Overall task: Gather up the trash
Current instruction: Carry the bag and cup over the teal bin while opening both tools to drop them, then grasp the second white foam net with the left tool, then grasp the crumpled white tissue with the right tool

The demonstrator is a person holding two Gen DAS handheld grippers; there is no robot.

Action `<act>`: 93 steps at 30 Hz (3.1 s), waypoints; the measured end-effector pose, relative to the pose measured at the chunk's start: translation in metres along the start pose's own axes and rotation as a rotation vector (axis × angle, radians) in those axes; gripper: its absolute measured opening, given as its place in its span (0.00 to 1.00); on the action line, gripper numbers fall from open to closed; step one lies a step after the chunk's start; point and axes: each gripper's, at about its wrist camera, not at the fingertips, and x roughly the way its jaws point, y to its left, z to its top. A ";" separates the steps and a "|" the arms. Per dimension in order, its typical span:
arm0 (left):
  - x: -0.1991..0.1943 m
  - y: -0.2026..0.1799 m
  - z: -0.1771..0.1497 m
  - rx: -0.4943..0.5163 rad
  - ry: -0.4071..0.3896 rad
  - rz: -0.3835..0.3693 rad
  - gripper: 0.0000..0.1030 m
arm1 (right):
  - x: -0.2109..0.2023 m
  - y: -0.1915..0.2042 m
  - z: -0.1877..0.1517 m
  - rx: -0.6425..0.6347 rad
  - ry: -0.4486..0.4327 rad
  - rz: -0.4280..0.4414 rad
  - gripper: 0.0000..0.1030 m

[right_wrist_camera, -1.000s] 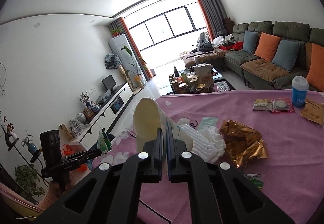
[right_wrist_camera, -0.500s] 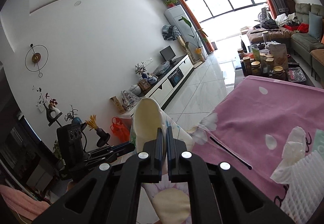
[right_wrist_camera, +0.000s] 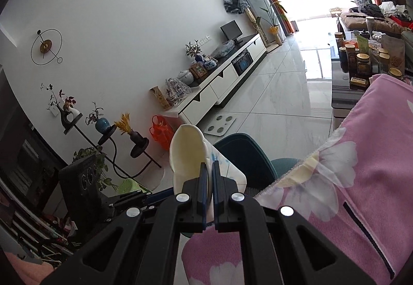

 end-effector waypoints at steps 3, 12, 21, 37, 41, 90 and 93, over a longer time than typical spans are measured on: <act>0.013 0.008 -0.002 -0.017 0.026 0.021 0.21 | 0.023 -0.007 0.001 0.027 0.042 -0.017 0.03; 0.046 0.015 -0.002 -0.058 0.073 0.039 0.25 | 0.059 -0.026 0.000 0.122 0.120 -0.070 0.11; 0.052 0.008 -0.004 -0.077 0.060 0.025 0.32 | 0.030 -0.027 -0.007 0.122 0.080 -0.083 0.27; -0.003 -0.090 -0.002 0.106 -0.073 -0.204 0.65 | -0.128 -0.012 -0.047 0.020 -0.160 -0.139 0.54; -0.005 -0.140 -0.008 0.202 -0.058 -0.324 0.67 | -0.174 -0.019 -0.066 0.042 -0.226 -0.226 0.54; 0.065 -0.294 -0.020 0.266 0.255 -0.733 0.12 | -0.299 -0.135 -0.174 0.404 -0.313 -0.596 0.45; 0.056 -0.277 -0.016 0.252 0.228 -0.711 0.12 | -0.294 -0.136 -0.174 0.406 -0.293 -0.602 0.28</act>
